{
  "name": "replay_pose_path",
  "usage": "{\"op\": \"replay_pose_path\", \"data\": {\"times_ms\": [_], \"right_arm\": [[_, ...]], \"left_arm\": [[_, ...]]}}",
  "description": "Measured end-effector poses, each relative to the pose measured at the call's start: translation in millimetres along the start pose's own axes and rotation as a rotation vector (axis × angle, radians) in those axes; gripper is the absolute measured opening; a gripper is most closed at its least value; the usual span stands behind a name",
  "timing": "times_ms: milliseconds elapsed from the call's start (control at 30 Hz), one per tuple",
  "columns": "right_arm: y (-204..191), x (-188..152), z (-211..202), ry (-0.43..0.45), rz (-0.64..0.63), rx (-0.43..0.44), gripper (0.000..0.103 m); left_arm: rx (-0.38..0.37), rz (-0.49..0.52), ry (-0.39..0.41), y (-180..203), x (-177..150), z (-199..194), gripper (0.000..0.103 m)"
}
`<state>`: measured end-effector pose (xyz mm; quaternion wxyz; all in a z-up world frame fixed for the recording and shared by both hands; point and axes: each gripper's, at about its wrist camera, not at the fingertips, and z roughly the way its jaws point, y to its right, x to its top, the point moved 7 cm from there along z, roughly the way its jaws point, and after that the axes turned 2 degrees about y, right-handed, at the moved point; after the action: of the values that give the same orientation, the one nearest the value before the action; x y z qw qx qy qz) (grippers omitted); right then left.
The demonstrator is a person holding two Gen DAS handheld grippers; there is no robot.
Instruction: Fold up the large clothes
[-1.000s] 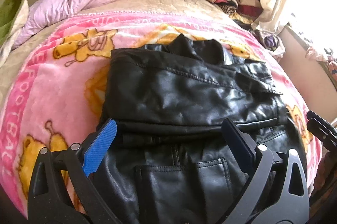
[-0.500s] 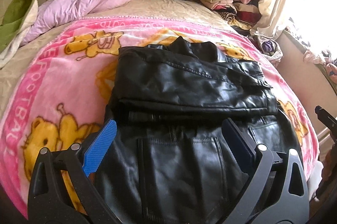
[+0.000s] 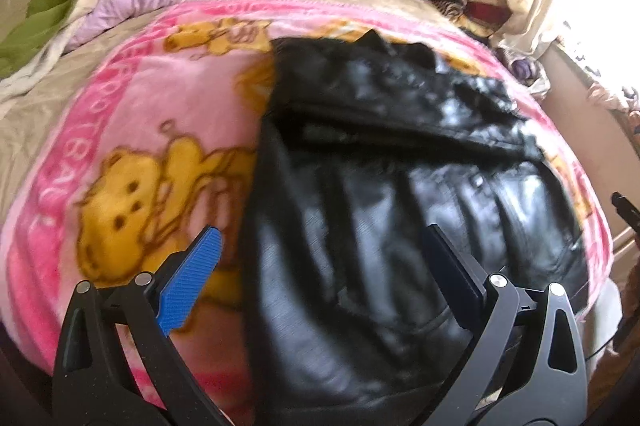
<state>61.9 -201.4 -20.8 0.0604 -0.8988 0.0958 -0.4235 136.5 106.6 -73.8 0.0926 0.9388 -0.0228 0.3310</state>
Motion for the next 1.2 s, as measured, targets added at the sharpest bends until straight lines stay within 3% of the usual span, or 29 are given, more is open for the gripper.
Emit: {"op": "replay_pose_path", "data": {"times_ms": [233, 367, 567, 700, 933, 967, 1033, 1167, 1200], "right_arm": [[9.6, -29.2, -2.0, -0.057, 0.014, -0.008, 0.098], [16.0, -41.0, -2.6, -0.083, 0.020, -0.007, 0.098], [20.2, -60.6, -0.1, -0.143, 0.014, -0.015, 0.098], [28.5, -75.5, 1.5, -0.197, 0.026, -0.021, 0.098], [49.3, -110.0, 15.2, -0.326, 0.064, -0.025, 0.097], [49.3, -113.7, 16.7, -0.336, 0.067, -0.009, 0.094], [48.8, -118.8, 16.8, -0.340, 0.051, 0.001, 0.075], [48.6, -117.4, 12.0, -0.311, 0.054, 0.039, 0.044], [46.1, -115.3, 8.5, -0.290, 0.047, 0.058, 0.031]], "left_arm": [[-0.067, -0.065, -0.095, -24.7, -25.8, 3.5, 0.094], [-0.070, -0.037, -0.145, -24.7, -37.0, 7.9, 0.094], [-0.161, -0.017, -0.229, -12.1, -50.5, 15.5, 0.094], [-0.212, -0.070, -0.323, -14.3, -60.3, 29.8, 0.093], [-0.167, 0.011, -0.355, -3.0, -68.2, 32.7, 0.091], [-0.164, 0.017, -0.363, -2.7, -69.1, 33.8, 0.088], [-0.147, 0.008, -0.384, -4.9, -71.7, 36.7, 0.081], [-0.129, 0.007, -0.380, -7.8, -72.8, 34.7, 0.058], [-0.128, 0.016, -0.370, -7.2, -73.2, 32.3, 0.054]]}}
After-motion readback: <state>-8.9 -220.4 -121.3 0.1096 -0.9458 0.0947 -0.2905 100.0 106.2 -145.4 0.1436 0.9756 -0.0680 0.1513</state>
